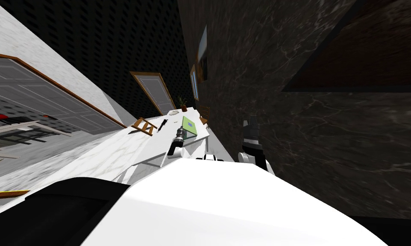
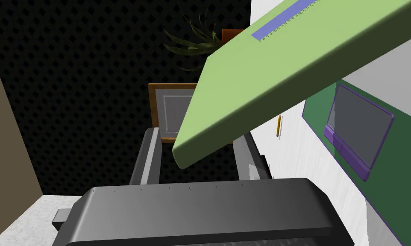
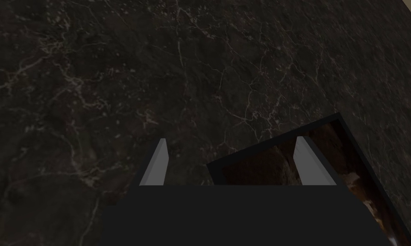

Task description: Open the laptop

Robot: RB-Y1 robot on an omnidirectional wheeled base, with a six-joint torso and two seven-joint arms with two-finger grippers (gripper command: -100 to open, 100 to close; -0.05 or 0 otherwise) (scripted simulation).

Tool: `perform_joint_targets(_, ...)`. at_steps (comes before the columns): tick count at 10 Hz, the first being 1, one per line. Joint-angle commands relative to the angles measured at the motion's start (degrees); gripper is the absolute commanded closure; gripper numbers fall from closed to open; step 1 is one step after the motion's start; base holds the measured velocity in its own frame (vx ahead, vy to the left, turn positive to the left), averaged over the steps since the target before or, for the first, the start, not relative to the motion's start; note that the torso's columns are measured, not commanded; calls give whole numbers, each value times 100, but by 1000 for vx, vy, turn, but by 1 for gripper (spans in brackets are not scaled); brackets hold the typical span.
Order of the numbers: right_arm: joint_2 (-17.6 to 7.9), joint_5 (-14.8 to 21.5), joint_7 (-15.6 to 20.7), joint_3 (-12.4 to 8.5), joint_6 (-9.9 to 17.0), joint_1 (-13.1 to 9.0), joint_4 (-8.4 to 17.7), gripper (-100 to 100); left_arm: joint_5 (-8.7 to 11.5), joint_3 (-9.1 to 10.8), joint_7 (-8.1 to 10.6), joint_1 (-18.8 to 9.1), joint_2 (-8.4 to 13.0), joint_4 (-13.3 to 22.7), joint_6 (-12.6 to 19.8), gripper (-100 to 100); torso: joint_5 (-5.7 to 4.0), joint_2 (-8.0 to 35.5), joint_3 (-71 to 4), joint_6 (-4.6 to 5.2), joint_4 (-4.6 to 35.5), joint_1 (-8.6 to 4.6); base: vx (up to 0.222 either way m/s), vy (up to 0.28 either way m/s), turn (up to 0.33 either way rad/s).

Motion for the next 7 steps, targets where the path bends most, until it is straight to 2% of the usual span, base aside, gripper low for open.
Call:
perform_joint_targets(1,0,0,0,0,0,0,0,0,140,6,193,-153,-31,416,-400,100,0,2,2,0,1,-2,-38,41,18)
perform_joint_targets(2,0,0,0,0,0,0,0,0,222,8,300,-244,-55,600,-554,100,0,5,3,-1,2,3,-43,64,25)
perform_joint_targets(3,0,0,0,0,0,0,0,0,222,8,300,-244,-55,657,-609,100,1,6,4,-2,3,9,-33,45,8)
perform_joint_targets(5,0,0,0,0,0,0,0,0,386,11,514,-427,-104,1070,-975,100,-3,3,2,-1,1,-8,-40,41,25)
perform_joint_targets(6,0,0,0,0,0,0,0,0,386,11,514,-427,-104,1130,-1027,100,-2,3,3,-1,3,-2,-31,36,8)
perform_joint_targets(7,0,0,0,0,0,0,0,0,468,13,621,-519,-129,1366,-1236,100,-3,2,2,-1,3,-6,-28,31,18)
